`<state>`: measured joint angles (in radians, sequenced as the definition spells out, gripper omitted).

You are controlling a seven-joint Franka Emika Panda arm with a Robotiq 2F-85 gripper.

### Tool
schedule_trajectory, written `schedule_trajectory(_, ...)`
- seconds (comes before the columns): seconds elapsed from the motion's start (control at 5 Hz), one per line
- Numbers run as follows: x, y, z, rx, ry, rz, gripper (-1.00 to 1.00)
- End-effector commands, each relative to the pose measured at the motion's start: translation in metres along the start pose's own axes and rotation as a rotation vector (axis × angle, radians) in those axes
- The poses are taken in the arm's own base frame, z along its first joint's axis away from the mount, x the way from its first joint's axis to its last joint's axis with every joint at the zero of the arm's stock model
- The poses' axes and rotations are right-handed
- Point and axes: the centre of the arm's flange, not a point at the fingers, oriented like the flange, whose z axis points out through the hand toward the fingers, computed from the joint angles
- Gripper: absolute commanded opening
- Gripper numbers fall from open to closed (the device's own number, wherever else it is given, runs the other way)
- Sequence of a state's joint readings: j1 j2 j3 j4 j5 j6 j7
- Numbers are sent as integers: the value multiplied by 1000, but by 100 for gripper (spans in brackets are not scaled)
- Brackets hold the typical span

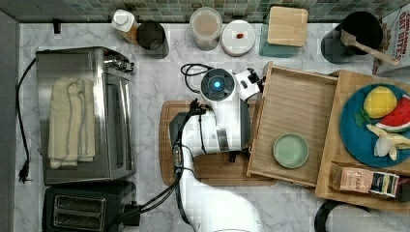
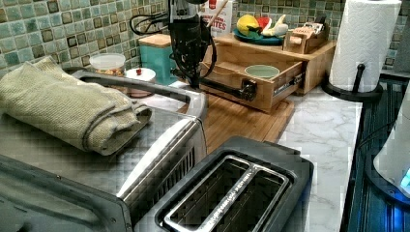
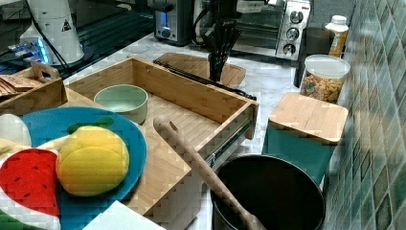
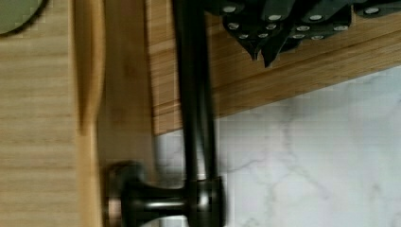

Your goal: Close the drawer.

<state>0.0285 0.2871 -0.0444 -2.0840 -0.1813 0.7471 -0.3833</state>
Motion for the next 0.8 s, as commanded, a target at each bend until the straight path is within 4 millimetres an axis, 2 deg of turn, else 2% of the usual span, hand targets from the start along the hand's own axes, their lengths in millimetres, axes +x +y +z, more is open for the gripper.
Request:
schedule_trajectory(0.2, 14, 118, 5, -11, -12, -26, -100)
schedule_trajectory(0.4, 12, 150, 17, -6, -23, -12, -100)
schedule_trajectory(0.8, 4, 241, 42, -38, -42, -35, -100)
